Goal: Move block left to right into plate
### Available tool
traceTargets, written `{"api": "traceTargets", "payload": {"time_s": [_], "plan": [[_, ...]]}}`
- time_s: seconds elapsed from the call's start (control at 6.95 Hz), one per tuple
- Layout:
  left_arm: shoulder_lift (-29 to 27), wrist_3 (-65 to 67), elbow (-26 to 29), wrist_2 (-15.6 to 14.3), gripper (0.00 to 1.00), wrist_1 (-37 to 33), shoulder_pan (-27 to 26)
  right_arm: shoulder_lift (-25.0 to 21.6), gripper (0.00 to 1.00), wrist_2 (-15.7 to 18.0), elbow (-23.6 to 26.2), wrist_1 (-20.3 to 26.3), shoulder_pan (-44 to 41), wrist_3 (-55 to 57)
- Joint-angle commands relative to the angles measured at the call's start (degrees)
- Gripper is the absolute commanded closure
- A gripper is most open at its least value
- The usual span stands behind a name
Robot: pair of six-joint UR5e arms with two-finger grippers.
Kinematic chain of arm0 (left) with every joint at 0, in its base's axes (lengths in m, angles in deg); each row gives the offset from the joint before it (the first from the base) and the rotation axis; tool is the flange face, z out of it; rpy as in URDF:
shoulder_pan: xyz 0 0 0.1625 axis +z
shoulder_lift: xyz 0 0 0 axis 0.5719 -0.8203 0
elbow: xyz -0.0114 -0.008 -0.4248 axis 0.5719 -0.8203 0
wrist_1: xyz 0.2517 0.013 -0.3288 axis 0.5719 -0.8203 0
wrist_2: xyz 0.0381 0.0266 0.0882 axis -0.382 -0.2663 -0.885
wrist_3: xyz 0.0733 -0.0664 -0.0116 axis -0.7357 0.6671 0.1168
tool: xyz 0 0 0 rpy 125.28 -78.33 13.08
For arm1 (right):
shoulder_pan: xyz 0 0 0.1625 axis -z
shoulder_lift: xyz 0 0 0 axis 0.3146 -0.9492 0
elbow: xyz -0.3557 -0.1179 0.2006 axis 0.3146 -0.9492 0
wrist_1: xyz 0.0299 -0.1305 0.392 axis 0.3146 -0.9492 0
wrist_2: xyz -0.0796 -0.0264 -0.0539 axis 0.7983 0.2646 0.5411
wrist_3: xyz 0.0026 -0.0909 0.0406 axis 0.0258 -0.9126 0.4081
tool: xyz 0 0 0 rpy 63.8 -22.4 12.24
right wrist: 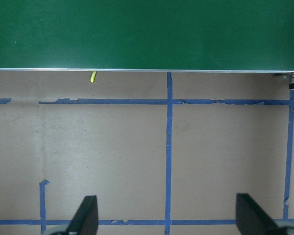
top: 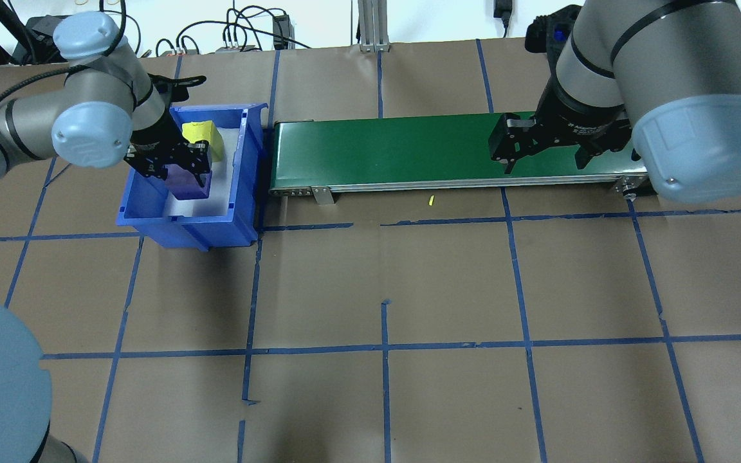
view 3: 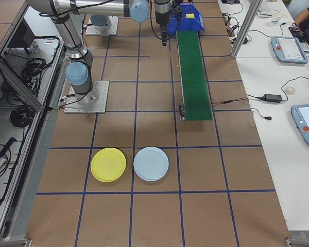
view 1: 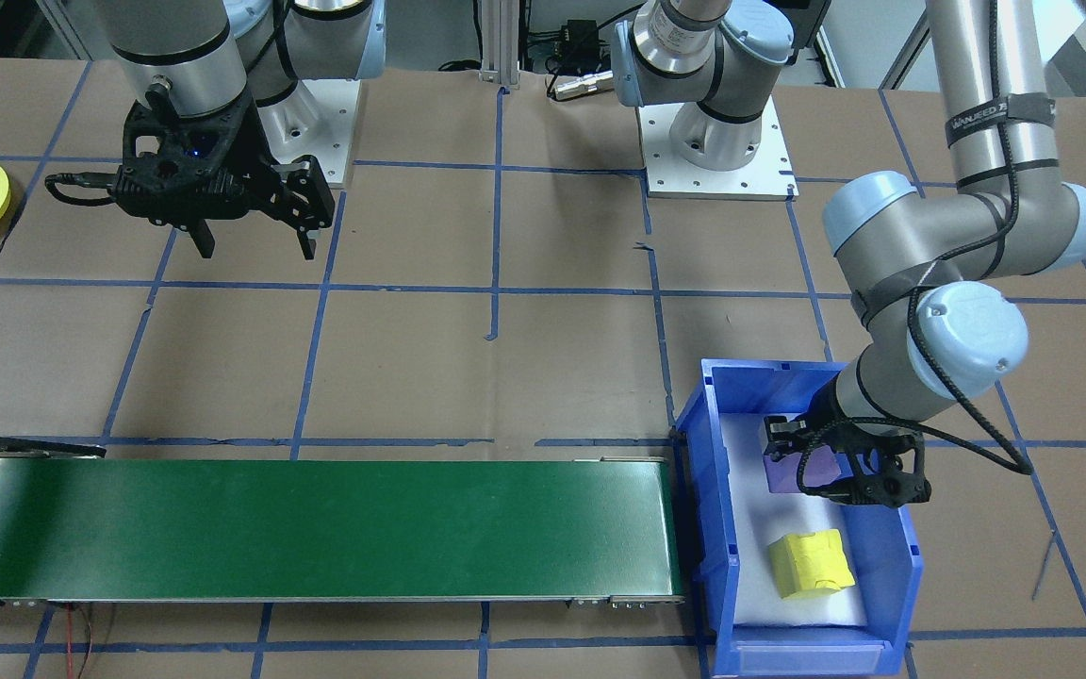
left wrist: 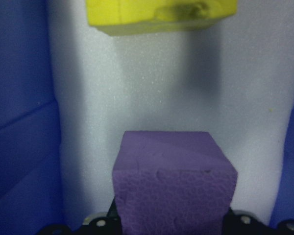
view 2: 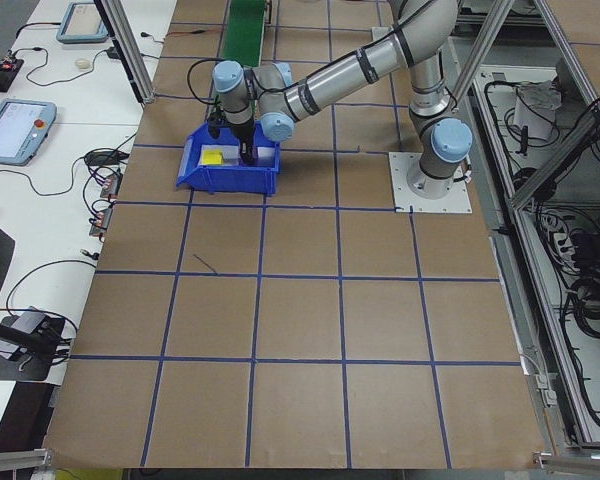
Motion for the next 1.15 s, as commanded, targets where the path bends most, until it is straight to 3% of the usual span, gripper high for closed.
{"api": "traceTargets", "payload": {"time_s": [0.0, 0.29, 0.58, 0.72, 0.86, 1.01], "plan": [[2.2, 0.2, 9.8, 0.2, 0.66, -9.4, -1.4, 0.0, 0.00, 0.1, 0.1, 0.0, -0.1, 0.0], [1.5, 9.7, 12.9, 1.3, 0.66, -8.7, -9.4, 0.1, 0.00, 0.0, 0.1, 0.0, 0.0, 0.1], [-4.5, 16.8, 13.0, 5.5, 0.65, -0.2, -15.4, 0.0, 0.00, 0.1, 0.1, 0.0, 0.0, 0.1], [-6.9, 18.3, 12.9, 5.1, 0.66, 1.6, -18.1, -0.3, 0.00, 0.0, 0.0, 0.0, 0.0, 0.1], [-7.7, 17.1, 11.7, 5.0, 0.65, 2.7, -18.2, -0.2, 0.00, 0.1, 0.0, -0.2, 0.0, 0.1], [-8.6, 16.8, 9.5, 5.0, 0.56, 5.5, -18.2, -0.2, 0.00, -0.1, 0.0, 0.0, 0.0, 0.5]]}}
